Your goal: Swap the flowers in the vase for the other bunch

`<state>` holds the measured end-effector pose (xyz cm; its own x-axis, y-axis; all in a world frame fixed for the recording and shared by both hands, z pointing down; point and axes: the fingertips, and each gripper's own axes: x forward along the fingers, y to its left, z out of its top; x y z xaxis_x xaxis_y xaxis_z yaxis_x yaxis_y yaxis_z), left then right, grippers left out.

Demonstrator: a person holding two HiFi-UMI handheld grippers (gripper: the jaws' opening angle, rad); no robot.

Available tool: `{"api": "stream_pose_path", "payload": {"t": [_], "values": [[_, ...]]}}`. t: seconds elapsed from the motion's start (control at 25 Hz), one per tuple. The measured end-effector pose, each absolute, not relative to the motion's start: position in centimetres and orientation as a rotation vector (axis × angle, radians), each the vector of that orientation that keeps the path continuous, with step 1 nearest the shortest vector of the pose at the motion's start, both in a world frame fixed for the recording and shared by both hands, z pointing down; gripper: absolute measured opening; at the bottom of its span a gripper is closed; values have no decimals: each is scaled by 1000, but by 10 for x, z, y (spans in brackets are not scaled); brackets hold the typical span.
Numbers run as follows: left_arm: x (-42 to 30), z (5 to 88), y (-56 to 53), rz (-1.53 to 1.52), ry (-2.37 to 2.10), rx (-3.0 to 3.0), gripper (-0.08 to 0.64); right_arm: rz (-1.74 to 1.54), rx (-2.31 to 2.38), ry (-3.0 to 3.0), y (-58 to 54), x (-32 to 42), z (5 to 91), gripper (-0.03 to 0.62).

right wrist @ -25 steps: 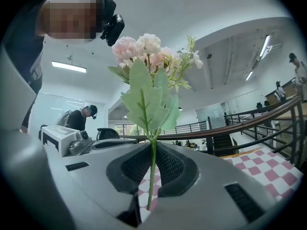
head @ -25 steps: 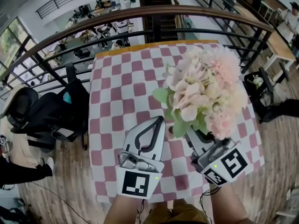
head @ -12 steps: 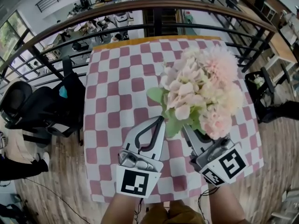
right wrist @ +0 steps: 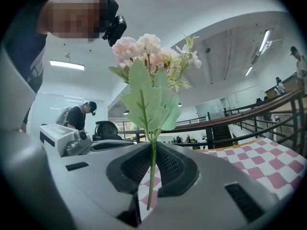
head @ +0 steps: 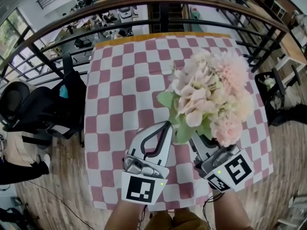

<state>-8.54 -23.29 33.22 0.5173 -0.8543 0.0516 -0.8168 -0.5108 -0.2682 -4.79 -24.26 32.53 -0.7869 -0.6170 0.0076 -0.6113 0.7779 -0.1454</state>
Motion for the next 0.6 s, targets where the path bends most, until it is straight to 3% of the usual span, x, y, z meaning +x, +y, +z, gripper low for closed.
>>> {"api": "stream_pose_path", "payload": {"t": [0.6], "values": [[-92,370,-244,-298,1425,-2597,8,-272,-1057,2954,-256,-56,369,48]]}}
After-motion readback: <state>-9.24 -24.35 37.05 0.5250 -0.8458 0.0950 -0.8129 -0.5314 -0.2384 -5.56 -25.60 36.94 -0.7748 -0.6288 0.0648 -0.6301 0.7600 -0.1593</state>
